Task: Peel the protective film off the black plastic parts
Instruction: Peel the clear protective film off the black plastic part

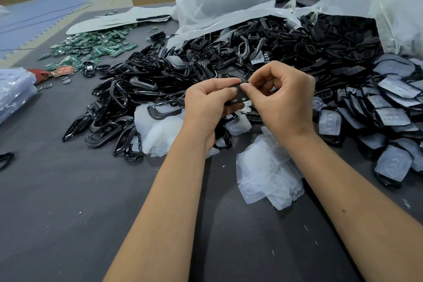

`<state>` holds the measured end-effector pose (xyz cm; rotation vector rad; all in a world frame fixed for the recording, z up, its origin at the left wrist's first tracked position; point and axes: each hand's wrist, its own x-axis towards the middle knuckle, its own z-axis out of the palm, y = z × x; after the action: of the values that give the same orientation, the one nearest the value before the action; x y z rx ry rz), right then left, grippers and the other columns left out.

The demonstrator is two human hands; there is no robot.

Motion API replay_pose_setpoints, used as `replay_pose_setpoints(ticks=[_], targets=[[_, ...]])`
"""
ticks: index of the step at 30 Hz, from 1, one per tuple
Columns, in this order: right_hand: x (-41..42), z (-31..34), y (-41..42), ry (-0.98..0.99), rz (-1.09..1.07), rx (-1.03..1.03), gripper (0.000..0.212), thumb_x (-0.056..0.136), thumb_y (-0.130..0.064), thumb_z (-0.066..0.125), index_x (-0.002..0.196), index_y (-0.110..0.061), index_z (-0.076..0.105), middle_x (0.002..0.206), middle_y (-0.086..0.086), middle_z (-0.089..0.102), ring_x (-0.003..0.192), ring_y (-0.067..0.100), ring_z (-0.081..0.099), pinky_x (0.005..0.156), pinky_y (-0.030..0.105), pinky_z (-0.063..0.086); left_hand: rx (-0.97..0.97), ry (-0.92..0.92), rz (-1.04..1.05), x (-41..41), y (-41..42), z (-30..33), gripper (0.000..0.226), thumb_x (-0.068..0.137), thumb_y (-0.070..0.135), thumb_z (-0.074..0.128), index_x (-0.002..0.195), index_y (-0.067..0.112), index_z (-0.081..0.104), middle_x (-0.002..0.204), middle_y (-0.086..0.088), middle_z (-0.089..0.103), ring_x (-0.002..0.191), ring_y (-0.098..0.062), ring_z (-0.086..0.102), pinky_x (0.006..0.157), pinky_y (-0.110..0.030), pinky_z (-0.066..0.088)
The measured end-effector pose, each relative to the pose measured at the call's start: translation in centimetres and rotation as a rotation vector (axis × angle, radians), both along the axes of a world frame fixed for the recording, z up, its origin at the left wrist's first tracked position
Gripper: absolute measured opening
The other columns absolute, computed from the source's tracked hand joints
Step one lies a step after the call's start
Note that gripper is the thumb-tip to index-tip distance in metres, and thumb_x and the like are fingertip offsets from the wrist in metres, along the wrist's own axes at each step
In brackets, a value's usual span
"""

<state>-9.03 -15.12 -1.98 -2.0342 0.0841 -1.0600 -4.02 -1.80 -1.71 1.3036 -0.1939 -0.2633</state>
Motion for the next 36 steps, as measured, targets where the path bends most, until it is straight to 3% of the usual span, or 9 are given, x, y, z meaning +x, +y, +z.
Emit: replay_pose_setpoints(ticks=[11, 20, 22, 24, 27, 29, 33, 36], targets=[[-0.1, 0.0, 0.2, 0.007, -0.051, 0.084, 0.015, 0.081, -0.013, 0.085, 0.075, -0.011, 0.072, 0.068, -0.009, 0.071, 0.06, 0.011, 0.068, 0.06, 0.029, 0.059, 0.031, -0.015, -0.028, -0.3, 0.1, 0.0, 0.025, 0.086, -0.016, 0.067, 0.105, -0.002, 0.076, 0.085, -0.014, 0.078, 0.073, -0.02, 0.074, 0.069, -0.025, 0.06], [0.2, -0.3, -0.1, 0.013, -0.048, 0.068, 0.021, 0.079, -0.02, 0.089, 0.082, -0.015, 0.069, 0.073, -0.007, 0.068, 0.062, 0.01, 0.064, 0.06, 0.018, 0.053, 0.035, -0.004, -0.01, -0.1, 0.1, 0.0, 0.023, 0.089, -0.015, 0.064, 0.099, 0.001, 0.077, 0.079, -0.01, 0.077, 0.07, -0.017, 0.072, 0.069, -0.024, 0.061], [0.4, -0.3, -0.3, 0.073, -0.043, 0.156, 0.025, 0.08, -0.027, 0.089, 0.088, -0.014, 0.069, 0.076, -0.006, 0.068, 0.064, 0.01, 0.064, 0.061, 0.021, 0.053, 0.035, -0.004, -0.012, -0.1, 0.1, 0.0, 0.023, 0.089, -0.015, 0.064, 0.098, 0.002, 0.077, 0.075, -0.007, 0.076, 0.068, -0.015, 0.072, 0.068, -0.023, 0.061], [0.6, -0.3, -0.6, 0.173, 0.065, 0.405, 0.025, 0.087, -0.03, 0.084, 0.093, -0.01, 0.071, 0.076, -0.002, 0.069, 0.062, 0.013, 0.064, 0.054, 0.029, 0.052, 0.039, -0.007, -0.01, 0.0, 0.2, 0.0, 0.023, 0.089, -0.015, 0.065, 0.099, 0.003, 0.077, 0.071, -0.004, 0.075, 0.065, -0.014, 0.071, 0.068, -0.023, 0.061], [0.8, -0.5, -1.0, 0.285, 0.276, 0.767, 0.043, 0.099, -0.032, 0.071, 0.1, 0.01, 0.066, 0.076, 0.01, 0.062, 0.057, 0.015, 0.06, 0.041, 0.025, 0.043, 0.038, -0.013, -0.007, -0.1, 0.1, 0.0, 0.023, 0.089, -0.015, 0.065, 0.099, 0.003, 0.077, 0.068, -0.002, 0.073, 0.063, -0.013, 0.07, 0.07, -0.024, 0.062], [0.8, -0.5, -0.9, 0.329, 0.323, 0.763, 0.04, 0.101, -0.031, 0.069, 0.096, 0.009, 0.067, 0.08, 0.015, 0.06, 0.058, 0.016, 0.061, 0.04, 0.024, 0.042, 0.033, -0.019, -0.007, -0.1, 0.2, 0.0, 0.024, 0.089, -0.015, 0.065, 0.098, 0.003, 0.077, 0.069, -0.001, 0.074, 0.064, -0.013, 0.07, 0.07, -0.024, 0.062], [0.8, -0.8, -0.8, 0.297, 0.302, 0.678, 0.012, 0.097, -0.014, 0.073, 0.09, -0.003, 0.073, 0.073, 0.009, 0.065, 0.057, 0.016, 0.061, 0.042, 0.025, 0.043, 0.024, -0.032, -0.012, 0.0, 0.2, -0.1, 0.024, 0.09, -0.015, 0.064, 0.098, 0.004, 0.077, 0.072, -0.002, 0.075, 0.067, -0.014, 0.071, 0.069, -0.024, 0.061], [0.8, -1.0, -0.9, 0.273, 0.299, 0.68, 0.015, 0.092, -0.013, 0.079, 0.093, 0.001, 0.073, 0.068, 0.005, 0.068, 0.054, 0.015, 0.059, 0.042, 0.024, 0.042, 0.014, -0.034, -0.022, 0.0, 0.2, -0.2, 0.023, 0.091, -0.014, 0.063, 0.1, 0.003, 0.076, 0.079, -0.006, 0.077, 0.072, -0.016, 0.073, 0.07, -0.024, 0.06]])
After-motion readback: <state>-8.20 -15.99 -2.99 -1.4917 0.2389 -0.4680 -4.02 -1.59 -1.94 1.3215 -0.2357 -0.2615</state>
